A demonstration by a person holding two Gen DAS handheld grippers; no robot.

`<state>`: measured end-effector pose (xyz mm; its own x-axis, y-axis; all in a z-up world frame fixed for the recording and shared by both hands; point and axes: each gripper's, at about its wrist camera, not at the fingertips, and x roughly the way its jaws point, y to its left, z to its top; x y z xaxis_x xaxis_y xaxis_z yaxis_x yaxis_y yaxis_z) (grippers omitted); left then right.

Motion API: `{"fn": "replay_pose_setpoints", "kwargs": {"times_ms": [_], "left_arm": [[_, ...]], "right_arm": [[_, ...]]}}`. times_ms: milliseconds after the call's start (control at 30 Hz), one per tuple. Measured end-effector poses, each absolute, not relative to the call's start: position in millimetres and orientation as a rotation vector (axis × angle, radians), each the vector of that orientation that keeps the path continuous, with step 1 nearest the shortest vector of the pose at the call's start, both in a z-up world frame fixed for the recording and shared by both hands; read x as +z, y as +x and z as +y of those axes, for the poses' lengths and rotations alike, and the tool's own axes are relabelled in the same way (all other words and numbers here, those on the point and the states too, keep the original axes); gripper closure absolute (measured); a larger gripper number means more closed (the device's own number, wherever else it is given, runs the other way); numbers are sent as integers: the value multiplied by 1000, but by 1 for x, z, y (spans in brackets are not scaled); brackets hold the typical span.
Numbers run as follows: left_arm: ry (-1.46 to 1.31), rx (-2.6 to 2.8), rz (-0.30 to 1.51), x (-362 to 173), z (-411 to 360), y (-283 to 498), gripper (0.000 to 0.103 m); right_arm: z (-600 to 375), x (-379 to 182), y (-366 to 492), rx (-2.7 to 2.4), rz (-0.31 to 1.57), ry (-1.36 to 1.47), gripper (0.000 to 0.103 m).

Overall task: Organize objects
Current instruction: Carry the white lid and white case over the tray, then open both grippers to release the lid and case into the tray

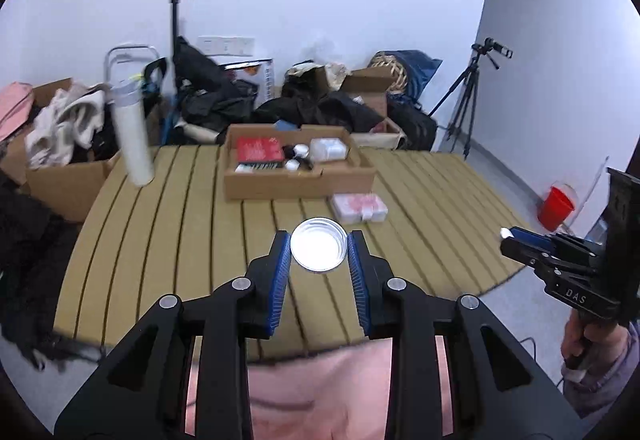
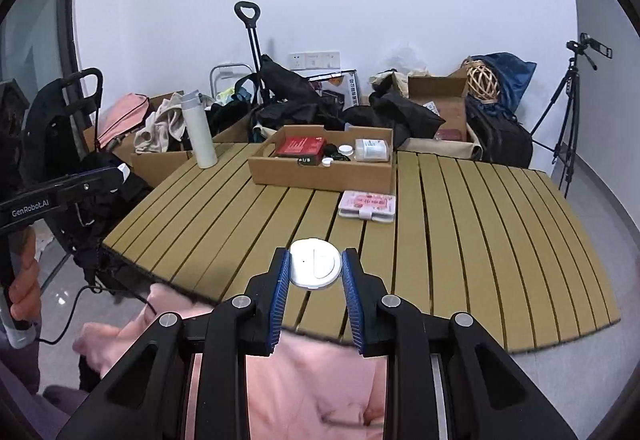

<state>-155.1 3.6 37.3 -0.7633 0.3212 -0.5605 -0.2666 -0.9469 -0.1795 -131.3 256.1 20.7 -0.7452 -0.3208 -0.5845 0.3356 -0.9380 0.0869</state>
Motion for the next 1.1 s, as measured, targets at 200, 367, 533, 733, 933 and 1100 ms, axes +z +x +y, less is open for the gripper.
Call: {"fn": "replay_pose_setpoints", "kwargs": {"times_ms": [200, 367, 533, 733, 933, 1100], "left_arm": [[-996, 2529, -242, 54, 6, -301, 78], [-1211, 2475, -272, 15, 26, -430, 78], [-1454, 2420, -257, -63, 48, -511, 78], [-1565, 2385, -194, -115, 63, -546, 77], [-1606, 2402, -204, -130, 56, -560, 71], [-1587, 2443, -185, -121, 51, -548, 51]], "right_arm": [[247, 54, -258, -2583, 38, 865, 74], [226, 28, -403, -2488, 0, 1080, 74], [205, -48, -512, -2355, -158, 1356, 74], [187, -113, -562, -2306, -162, 1524, 74], [187, -135, -581, -2290, -166, 1590, 72], [190, -122, -572, -2290, -130, 1566, 34]]}}
